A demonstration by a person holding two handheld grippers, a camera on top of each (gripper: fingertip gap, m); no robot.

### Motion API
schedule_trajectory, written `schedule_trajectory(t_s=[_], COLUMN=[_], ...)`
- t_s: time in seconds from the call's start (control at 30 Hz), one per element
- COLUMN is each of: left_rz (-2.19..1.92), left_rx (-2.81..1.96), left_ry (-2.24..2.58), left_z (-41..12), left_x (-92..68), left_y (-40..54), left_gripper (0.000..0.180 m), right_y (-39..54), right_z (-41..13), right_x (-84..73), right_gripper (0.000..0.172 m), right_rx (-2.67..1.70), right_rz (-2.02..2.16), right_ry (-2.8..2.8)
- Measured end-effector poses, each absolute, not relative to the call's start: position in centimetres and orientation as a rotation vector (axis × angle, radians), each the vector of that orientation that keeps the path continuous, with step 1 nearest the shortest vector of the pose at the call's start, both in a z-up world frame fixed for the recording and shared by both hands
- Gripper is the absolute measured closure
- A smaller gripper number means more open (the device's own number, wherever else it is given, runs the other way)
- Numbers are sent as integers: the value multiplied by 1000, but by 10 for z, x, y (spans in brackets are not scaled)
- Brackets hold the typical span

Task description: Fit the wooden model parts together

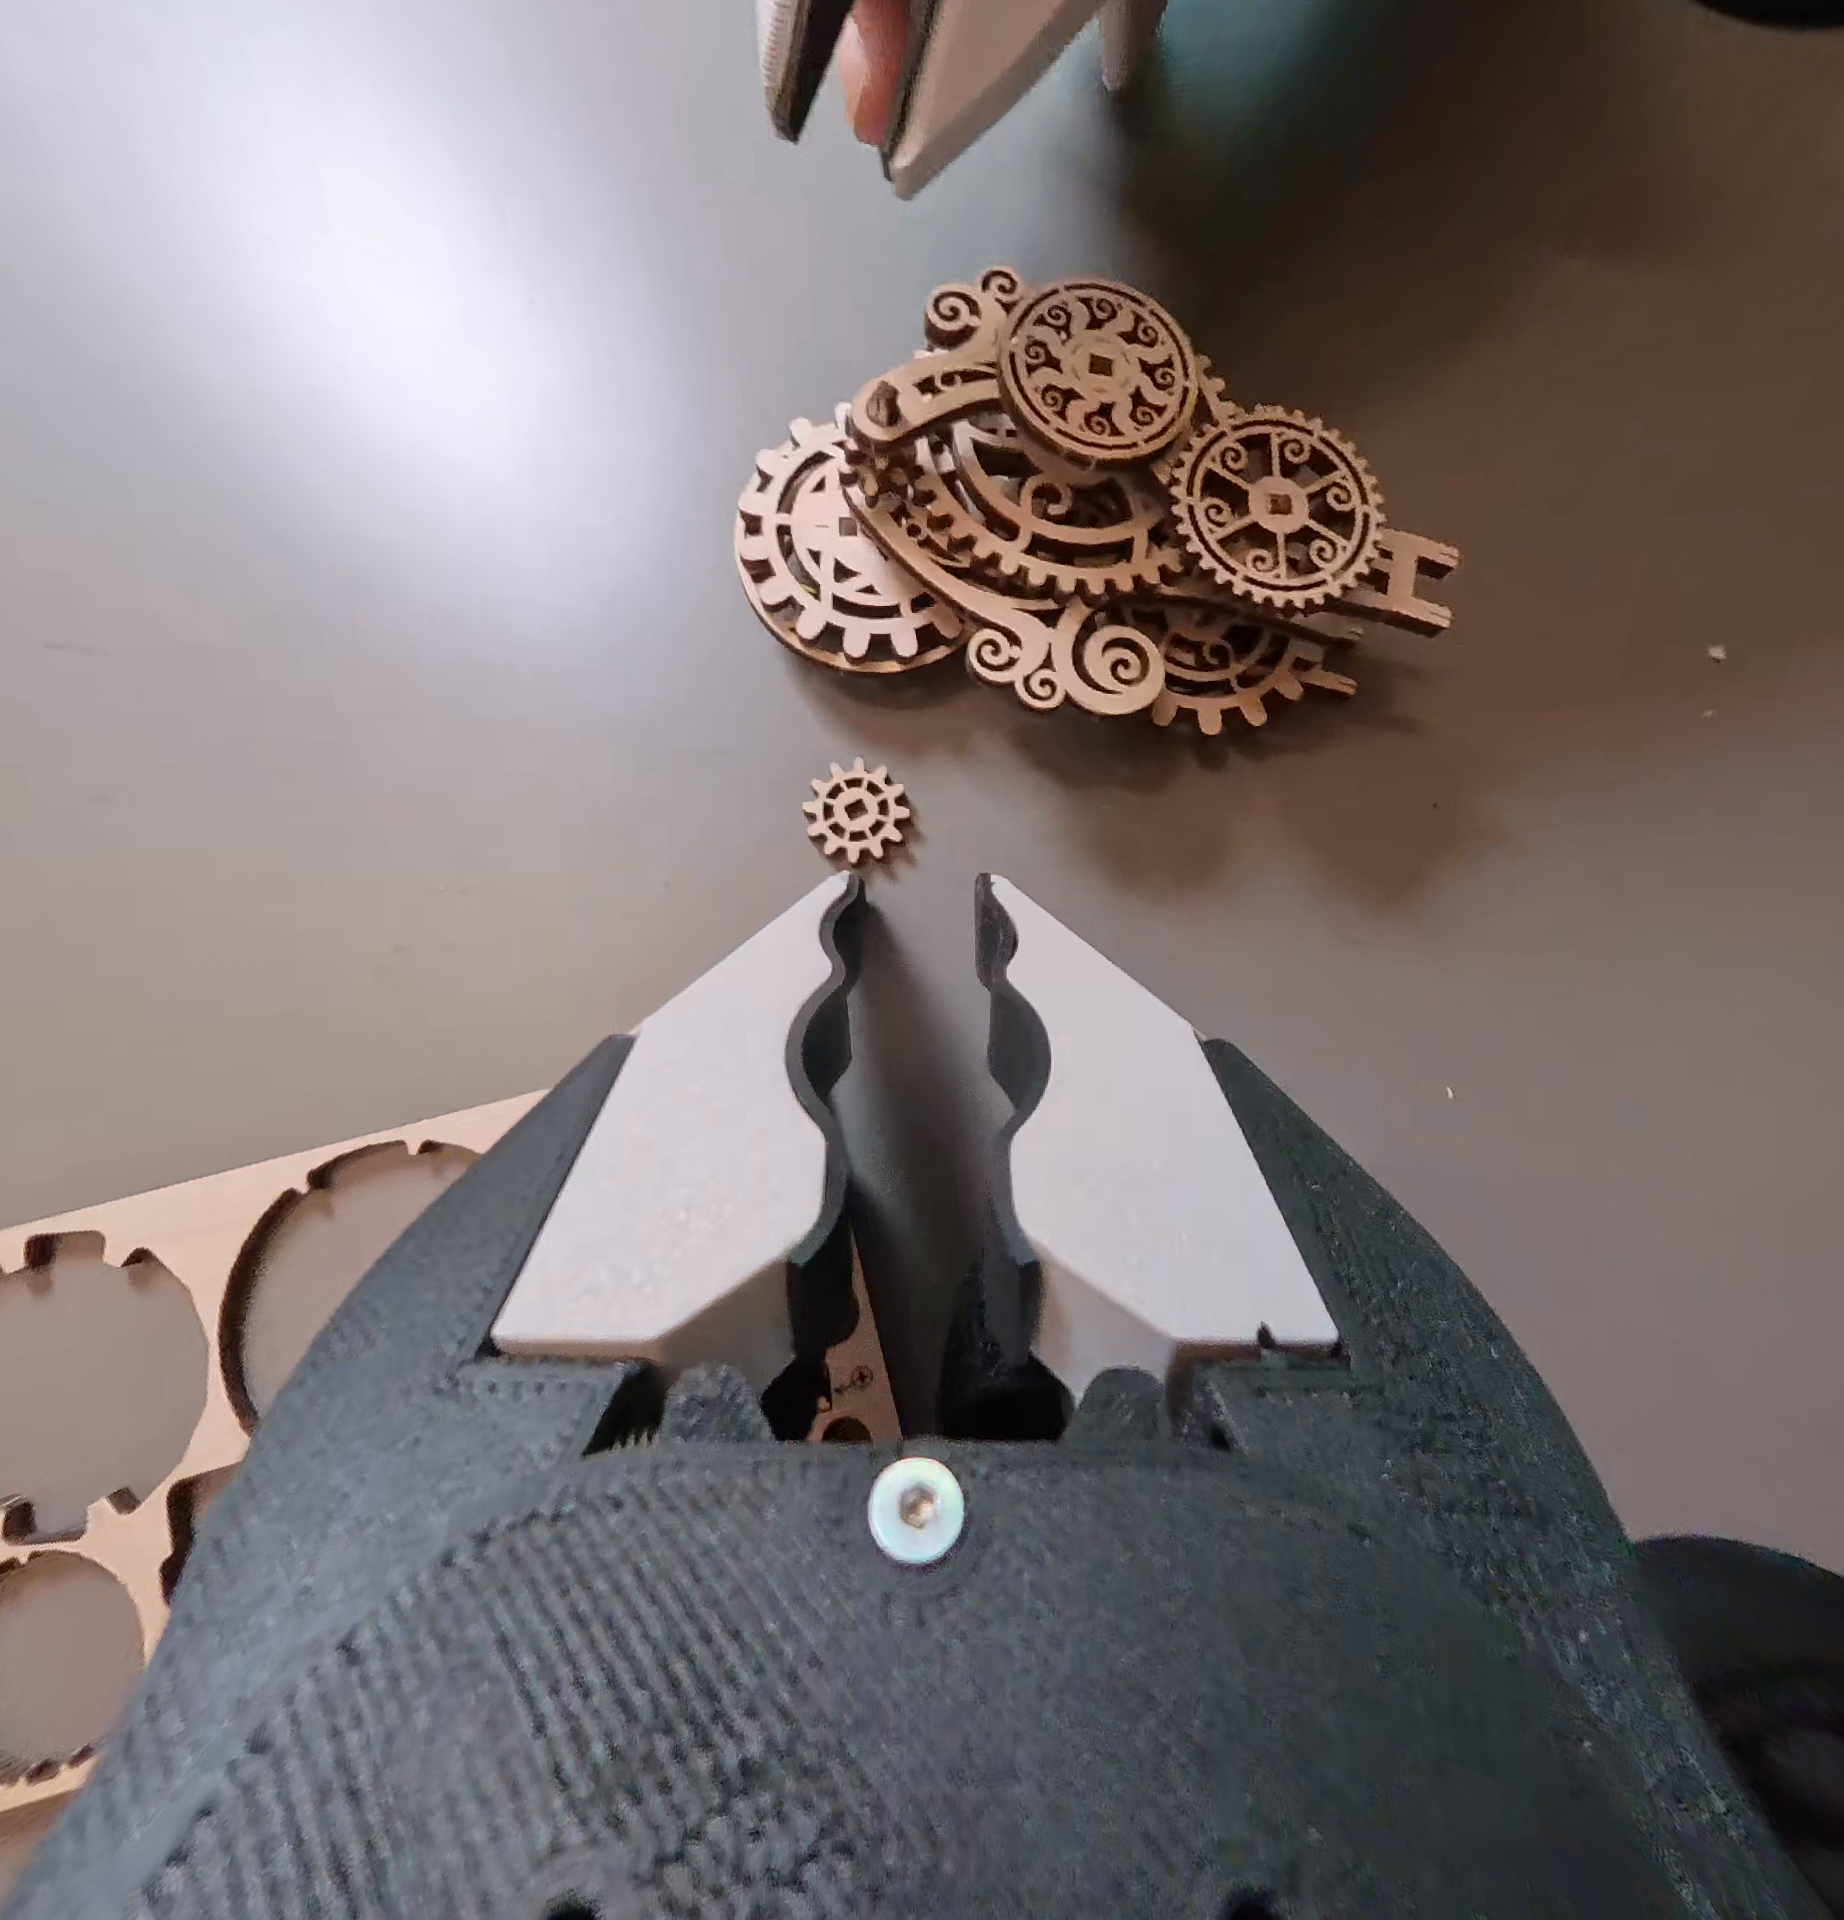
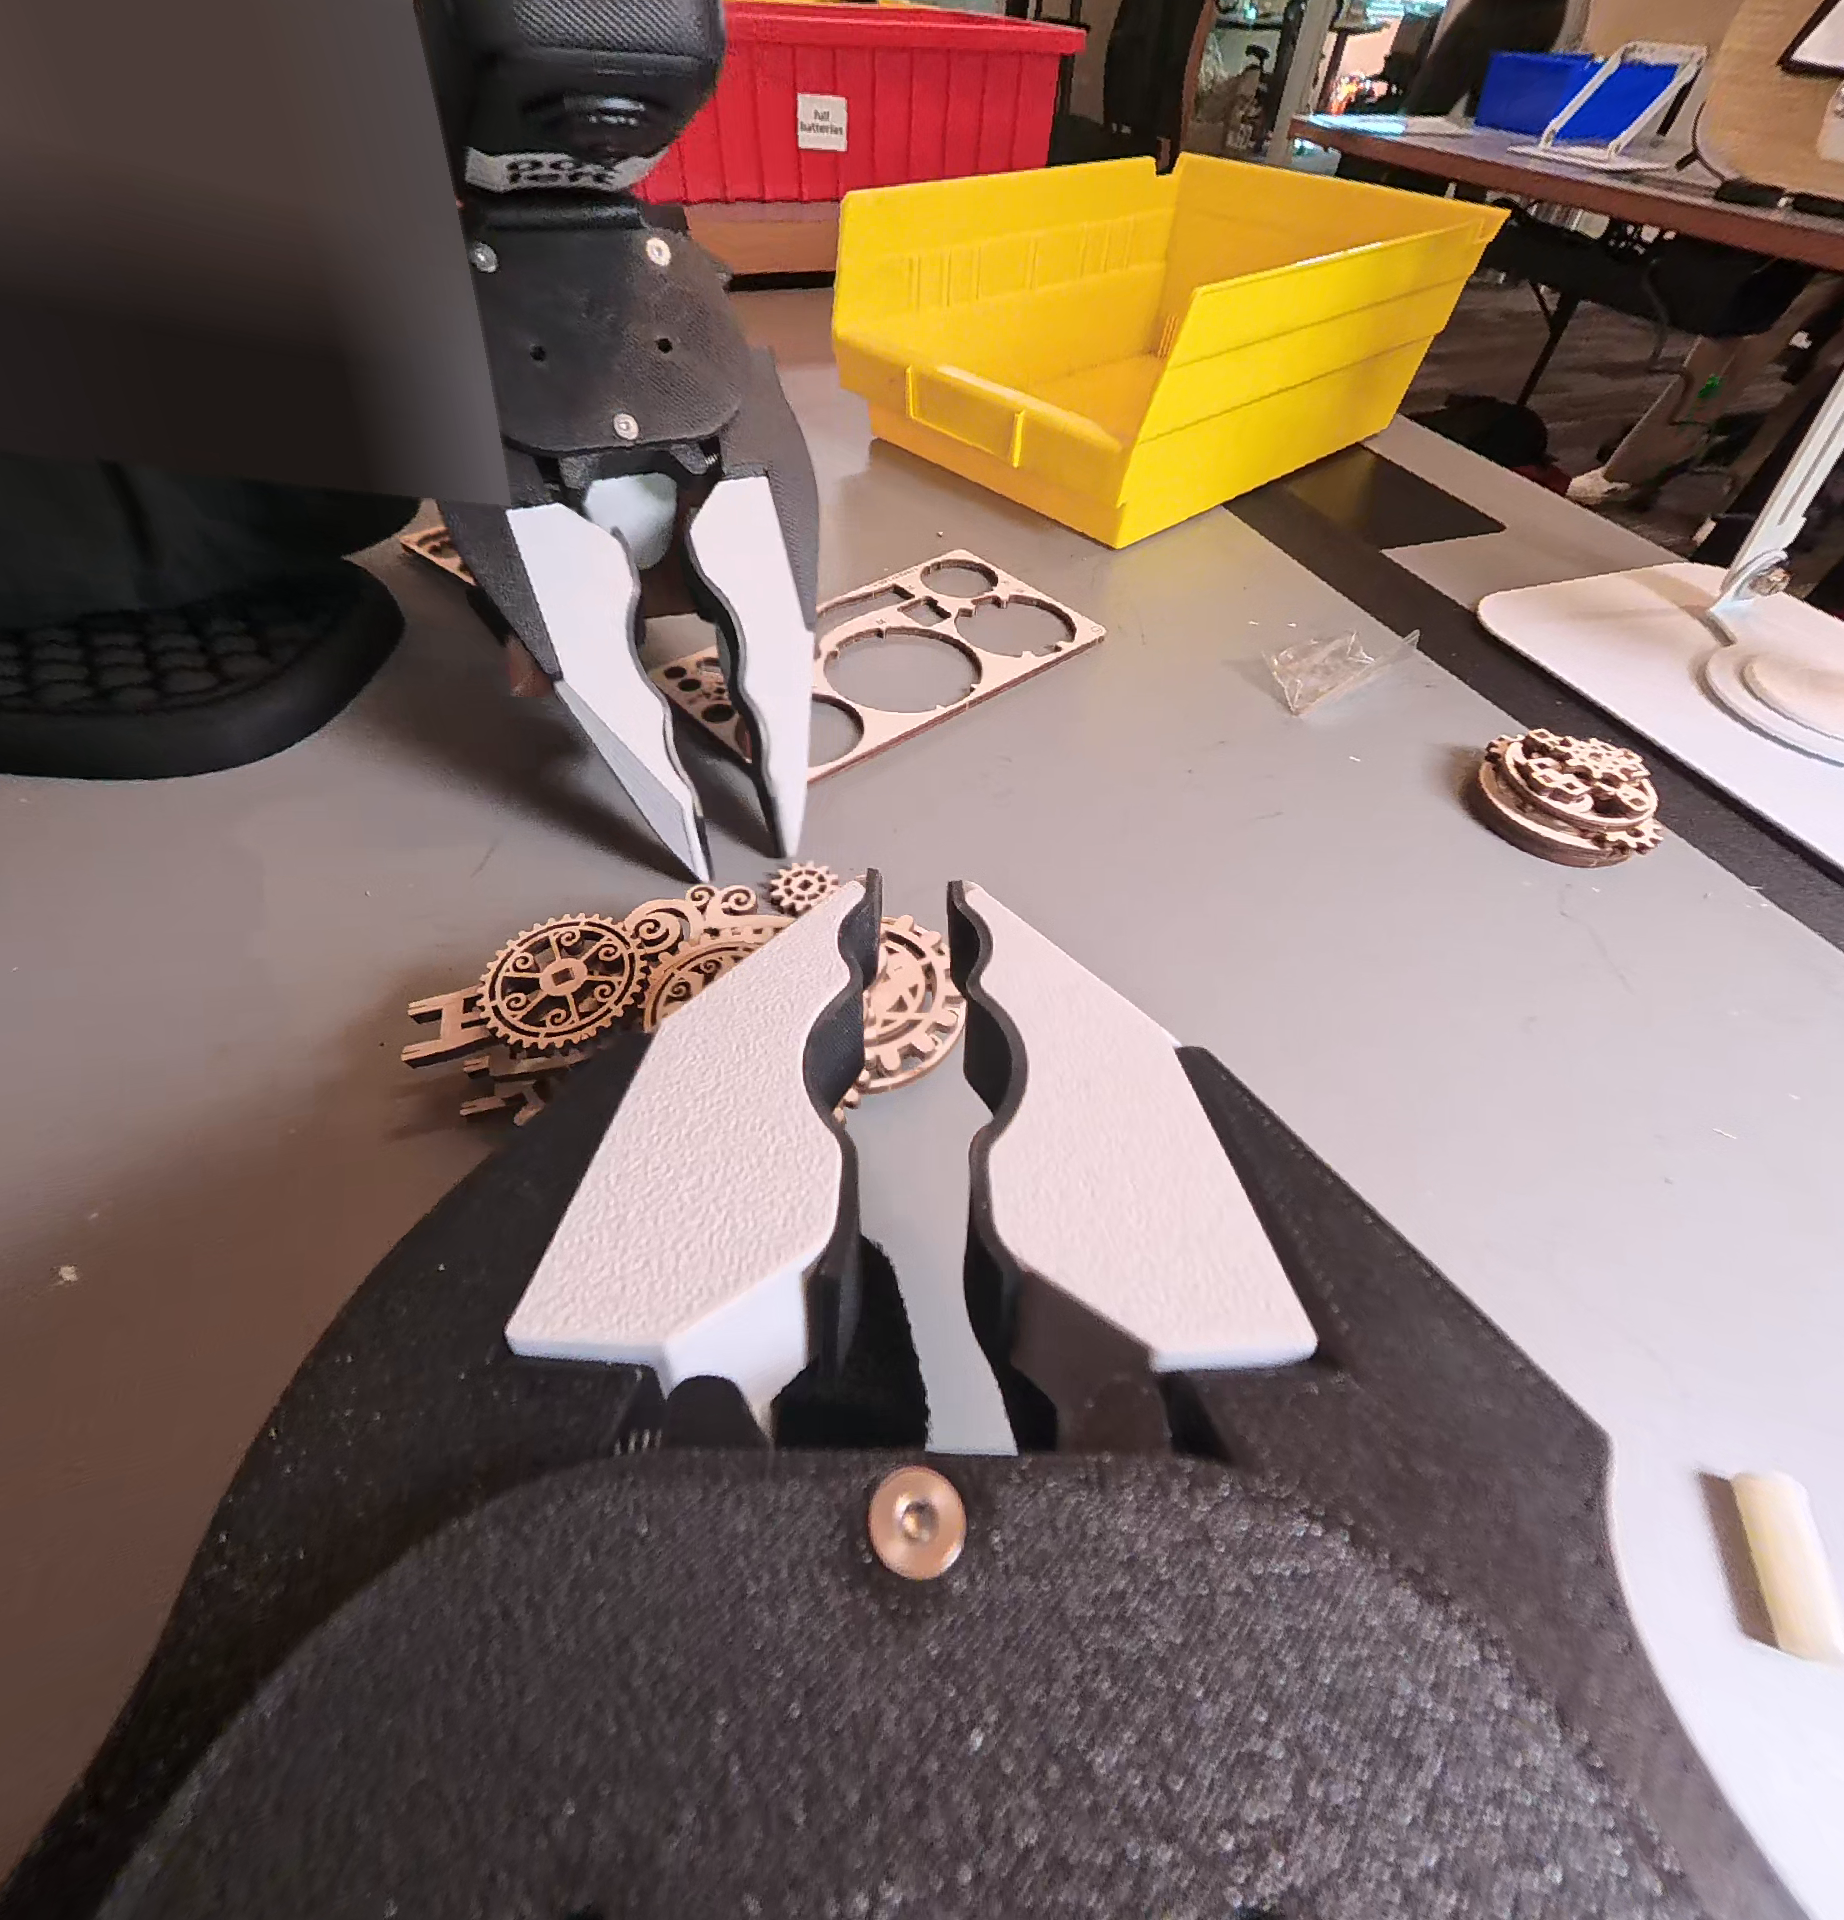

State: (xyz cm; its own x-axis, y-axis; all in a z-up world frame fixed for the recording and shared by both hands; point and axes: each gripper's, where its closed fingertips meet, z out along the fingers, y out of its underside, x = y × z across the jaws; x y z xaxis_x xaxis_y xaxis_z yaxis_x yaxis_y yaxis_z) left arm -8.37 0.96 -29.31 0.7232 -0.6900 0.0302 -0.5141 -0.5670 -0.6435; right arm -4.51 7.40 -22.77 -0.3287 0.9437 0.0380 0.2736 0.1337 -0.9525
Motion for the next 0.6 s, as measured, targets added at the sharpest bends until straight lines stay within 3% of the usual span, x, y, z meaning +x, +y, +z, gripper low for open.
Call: schedule_trajectory(t_s=[0.13, 0.27, 0.5, 0.6], left_rz=[-374, -328, -352, -317], left_rx=[-2258, -2207, -2207, -2173], left_ry=[890, 896, 996, 956], left_z=[-285, -290, -290, -285], left_x=[-86, -86, -78, -80], left_y=[13, 27, 16, 23], left_gripper=[163, 147, 166, 162], right_y=[75, 76, 78, 78], right_z=[-228, -229, -229, -229], right_x=[-45, -46, -46, -46], right_gripper=[161, 161, 161, 161], right_rx=[-1193, -1201, -1211, -1214], right_rz=[1223, 1223, 1224, 1223], right_ry=[-1711, -1713, -1709, -1709])
